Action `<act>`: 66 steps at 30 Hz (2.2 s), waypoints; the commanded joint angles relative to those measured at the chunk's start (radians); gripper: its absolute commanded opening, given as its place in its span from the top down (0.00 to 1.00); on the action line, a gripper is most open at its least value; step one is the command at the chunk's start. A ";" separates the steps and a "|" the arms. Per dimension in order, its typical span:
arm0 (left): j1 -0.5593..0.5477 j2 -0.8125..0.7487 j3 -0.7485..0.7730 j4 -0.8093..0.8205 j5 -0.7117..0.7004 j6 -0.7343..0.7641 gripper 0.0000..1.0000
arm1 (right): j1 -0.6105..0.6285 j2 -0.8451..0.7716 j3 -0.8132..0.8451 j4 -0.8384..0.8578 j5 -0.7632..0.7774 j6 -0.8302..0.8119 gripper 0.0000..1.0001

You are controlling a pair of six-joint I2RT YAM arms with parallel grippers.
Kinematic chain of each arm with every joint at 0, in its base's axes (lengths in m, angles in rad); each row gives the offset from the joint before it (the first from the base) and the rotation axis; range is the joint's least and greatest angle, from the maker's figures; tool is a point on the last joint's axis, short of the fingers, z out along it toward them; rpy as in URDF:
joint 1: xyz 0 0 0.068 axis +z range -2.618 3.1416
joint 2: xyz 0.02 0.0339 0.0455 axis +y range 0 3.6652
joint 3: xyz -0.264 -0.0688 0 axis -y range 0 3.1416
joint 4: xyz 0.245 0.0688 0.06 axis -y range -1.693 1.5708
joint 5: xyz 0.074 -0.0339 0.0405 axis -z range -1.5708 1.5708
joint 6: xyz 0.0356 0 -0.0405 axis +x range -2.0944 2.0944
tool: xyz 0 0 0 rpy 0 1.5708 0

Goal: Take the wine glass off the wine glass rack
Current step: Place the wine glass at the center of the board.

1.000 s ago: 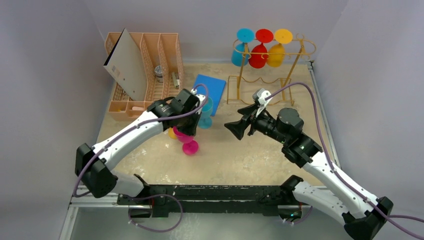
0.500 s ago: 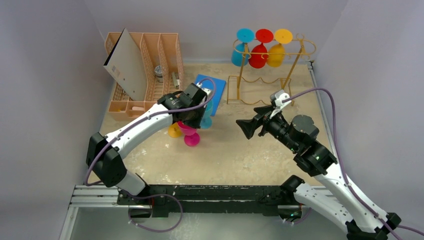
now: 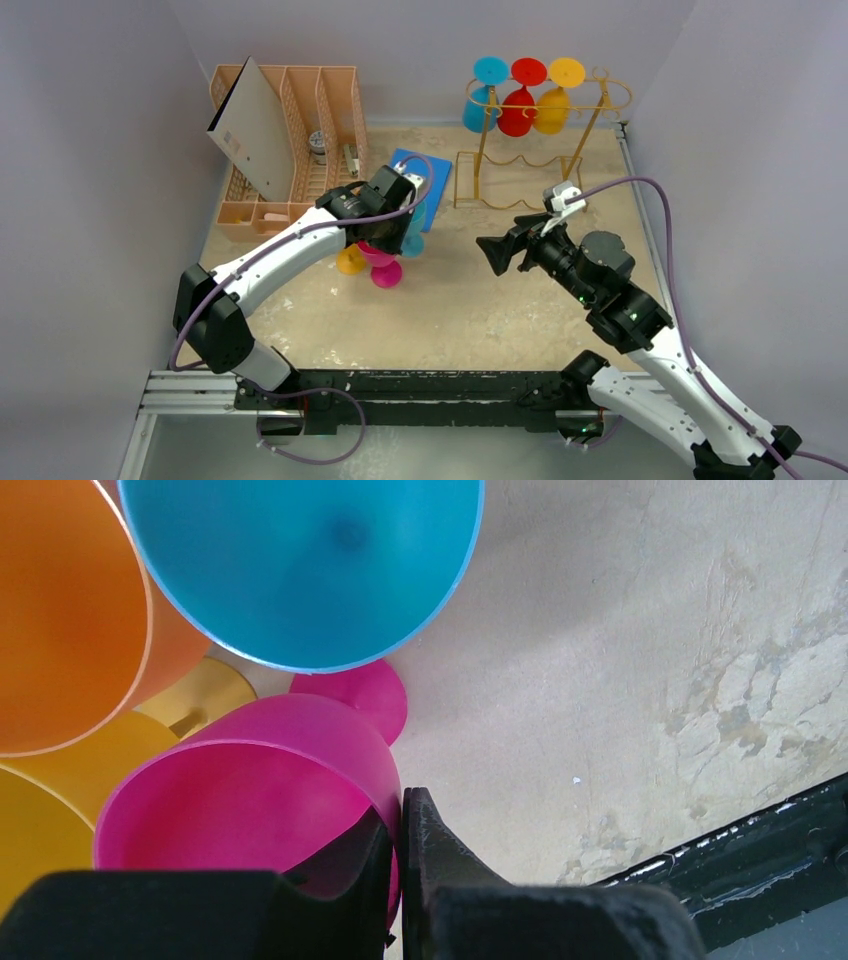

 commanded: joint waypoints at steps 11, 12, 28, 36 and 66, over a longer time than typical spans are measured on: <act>-0.003 0.002 0.020 0.051 0.003 0.022 0.79 | 0.001 0.011 0.017 -0.004 0.006 0.012 0.03; -0.003 -0.004 0.020 0.053 0.009 0.021 0.76 | 0.001 0.012 0.017 -0.004 0.006 0.011 0.03; -0.002 -0.209 0.093 0.032 0.108 0.015 0.35 | 0.001 0.123 0.198 -0.262 0.191 -0.073 0.02; 0.053 -0.347 0.060 0.026 0.116 0.013 0.23 | -0.001 0.367 0.619 -0.507 0.268 -0.185 0.01; 0.224 -0.555 -0.001 -0.031 0.197 -0.054 0.15 | -0.551 0.965 1.263 -0.397 0.031 0.220 0.13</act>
